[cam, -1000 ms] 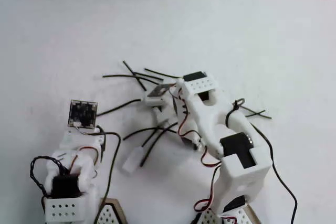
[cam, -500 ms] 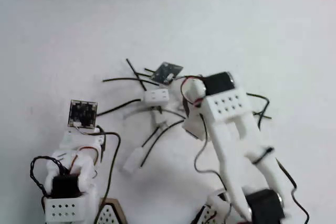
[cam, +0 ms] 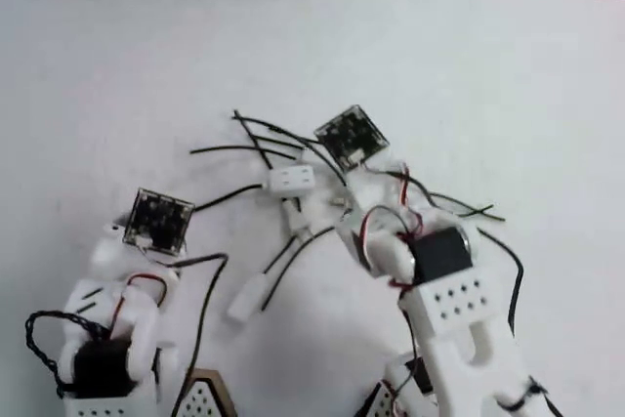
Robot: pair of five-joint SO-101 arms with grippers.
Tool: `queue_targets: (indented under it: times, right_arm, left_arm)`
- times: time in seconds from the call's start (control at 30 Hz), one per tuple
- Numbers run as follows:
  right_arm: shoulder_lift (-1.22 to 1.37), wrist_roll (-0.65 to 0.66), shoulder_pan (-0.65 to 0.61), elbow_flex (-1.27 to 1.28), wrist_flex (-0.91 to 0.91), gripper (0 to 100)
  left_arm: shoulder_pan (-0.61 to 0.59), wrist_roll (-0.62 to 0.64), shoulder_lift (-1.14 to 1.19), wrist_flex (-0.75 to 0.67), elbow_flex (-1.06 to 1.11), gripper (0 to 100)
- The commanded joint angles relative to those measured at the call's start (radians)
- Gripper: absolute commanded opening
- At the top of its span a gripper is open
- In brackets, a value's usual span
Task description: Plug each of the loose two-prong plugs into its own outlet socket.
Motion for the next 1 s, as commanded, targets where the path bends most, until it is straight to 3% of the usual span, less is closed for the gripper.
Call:
queue_targets:
  times: [0.0,0.2,0.47,0.63,0.87,0.97]
  right_arm:
    - [-0.173,-0.074,-0.008,0.035,-0.048,1.7]
    - [-0.395,-0.097,-0.156,0.072,-0.033,2.0]
    - [-0.495,-0.144,-0.343,0.259,-0.214,1.8]
    - [-0.501,-0.183,-0.412,0.284,-0.231,1.8]
    - [-0.501,-0.176,-0.455,0.321,-0.260,1.8]
    - [-0.501,-0.173,-0.453,0.351,-0.282,1.8]
  left_arm:
    - [0.013,-0.026,-0.004,-0.014,-0.084,10]
    - [0.117,0.206,-0.004,-0.164,-0.080,10]
    - [0.251,0.315,-0.004,-0.281,-0.054,10]
    - [0.332,0.316,-0.005,-0.399,0.048,10]
    - [0.479,0.307,-0.008,-0.397,0.014,10]
    - [0.558,0.239,-0.008,-0.367,-0.020,10]
